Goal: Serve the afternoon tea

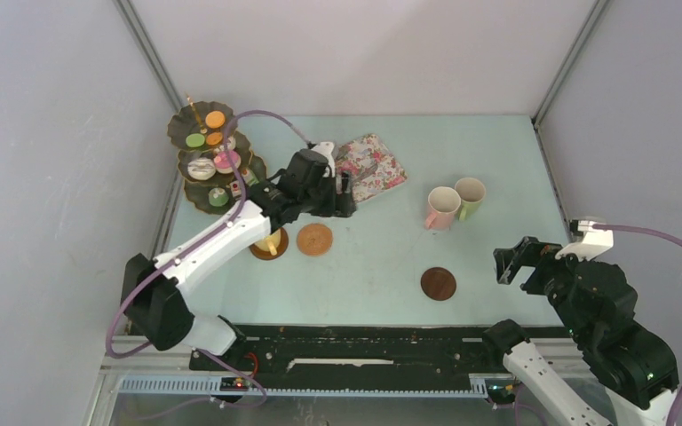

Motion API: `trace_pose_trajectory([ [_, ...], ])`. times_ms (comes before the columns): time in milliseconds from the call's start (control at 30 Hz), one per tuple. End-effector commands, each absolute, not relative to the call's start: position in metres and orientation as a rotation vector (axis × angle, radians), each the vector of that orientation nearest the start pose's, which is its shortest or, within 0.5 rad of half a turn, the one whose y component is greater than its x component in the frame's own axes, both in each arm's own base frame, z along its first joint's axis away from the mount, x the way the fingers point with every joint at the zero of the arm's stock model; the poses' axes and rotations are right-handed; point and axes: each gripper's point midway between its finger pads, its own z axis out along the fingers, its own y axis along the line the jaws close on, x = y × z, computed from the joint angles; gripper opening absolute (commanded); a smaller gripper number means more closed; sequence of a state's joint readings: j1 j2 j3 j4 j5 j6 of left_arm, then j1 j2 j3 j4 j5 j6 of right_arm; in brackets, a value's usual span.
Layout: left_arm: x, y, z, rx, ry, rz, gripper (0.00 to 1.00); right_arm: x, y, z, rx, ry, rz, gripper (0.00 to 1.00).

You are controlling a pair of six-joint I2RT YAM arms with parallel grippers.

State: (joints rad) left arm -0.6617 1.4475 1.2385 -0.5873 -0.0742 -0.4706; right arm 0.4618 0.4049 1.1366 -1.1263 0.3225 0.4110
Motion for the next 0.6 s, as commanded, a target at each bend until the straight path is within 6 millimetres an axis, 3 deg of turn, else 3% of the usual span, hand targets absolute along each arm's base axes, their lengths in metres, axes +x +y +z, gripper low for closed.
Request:
trace_pose_trajectory([
  [0, 0.285, -0.340, 0.229, 0.440, 2.147, -0.892, 0.84, 0.131, 0.016, 0.311, 0.182, 1.883, 0.262, 0.99],
  [167, 0.274, -0.409, 0.228, 0.601, 2.082, -0.924, 0.93, 0.127, 0.013, 0.311, 0.203, 1.870, 0.273, 0.99],
  [233, 0.276, -0.431, 0.211, 0.614, 2.088, -0.900, 0.94, 0.125, 0.012, 0.311, 0.211, 1.865, 0.280, 0.99],
  [400, 0.301, -0.462, 0.168, 0.631, 2.130, -0.788, 0.94, 0.125, 0.013, 0.312, 0.227, 1.863, 0.293, 0.99],
  [567, 0.329, -0.475, 0.150, 0.665, 2.151, -0.601, 0.91, 0.125, 0.011, 0.311, 0.224, 1.863, 0.278, 0.99],
])
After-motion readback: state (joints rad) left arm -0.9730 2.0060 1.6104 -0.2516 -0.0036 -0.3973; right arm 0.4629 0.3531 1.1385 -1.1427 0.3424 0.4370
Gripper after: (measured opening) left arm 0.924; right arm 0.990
